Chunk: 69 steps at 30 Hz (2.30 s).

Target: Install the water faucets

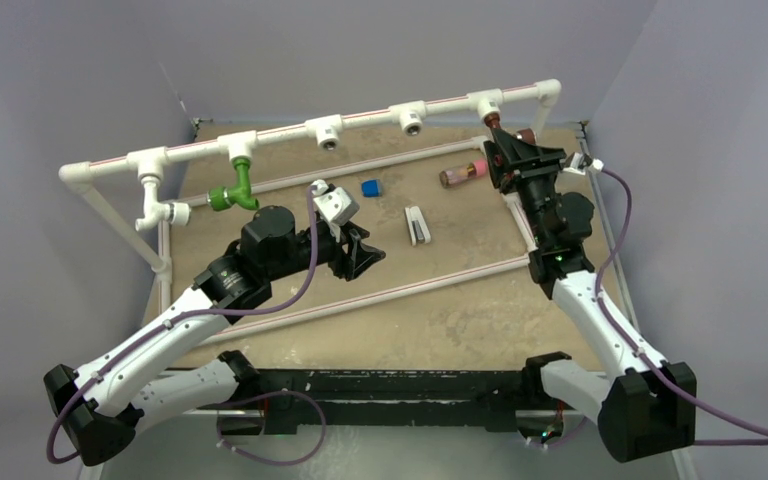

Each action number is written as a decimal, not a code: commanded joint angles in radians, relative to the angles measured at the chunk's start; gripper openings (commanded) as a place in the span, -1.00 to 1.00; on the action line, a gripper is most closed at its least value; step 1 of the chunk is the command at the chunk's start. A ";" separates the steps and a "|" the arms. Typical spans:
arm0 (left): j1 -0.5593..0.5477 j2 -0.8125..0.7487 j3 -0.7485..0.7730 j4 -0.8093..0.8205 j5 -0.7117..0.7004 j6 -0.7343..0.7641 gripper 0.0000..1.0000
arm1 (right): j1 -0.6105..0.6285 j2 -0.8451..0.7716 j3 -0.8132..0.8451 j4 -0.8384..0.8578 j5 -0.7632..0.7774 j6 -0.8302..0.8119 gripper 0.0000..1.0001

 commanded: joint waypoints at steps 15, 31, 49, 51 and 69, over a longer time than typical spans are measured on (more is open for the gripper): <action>-0.002 -0.012 0.033 0.019 0.004 0.007 0.03 | 0.000 -0.127 0.036 -0.200 -0.085 -0.328 0.86; -0.002 -0.011 0.034 0.019 0.014 0.003 0.03 | -0.001 -0.235 0.209 -0.645 -0.107 -1.118 0.96; -0.002 0.001 0.034 0.019 0.023 -0.004 0.03 | 0.100 -0.200 0.517 -0.874 -0.068 -1.783 0.93; -0.002 0.000 0.035 0.019 0.020 -0.003 0.03 | 0.137 -0.189 0.522 -0.869 -0.033 -1.862 0.96; -0.003 -0.002 0.036 0.016 0.004 -0.006 0.18 | 0.358 -0.210 0.249 -0.560 0.334 -2.566 0.97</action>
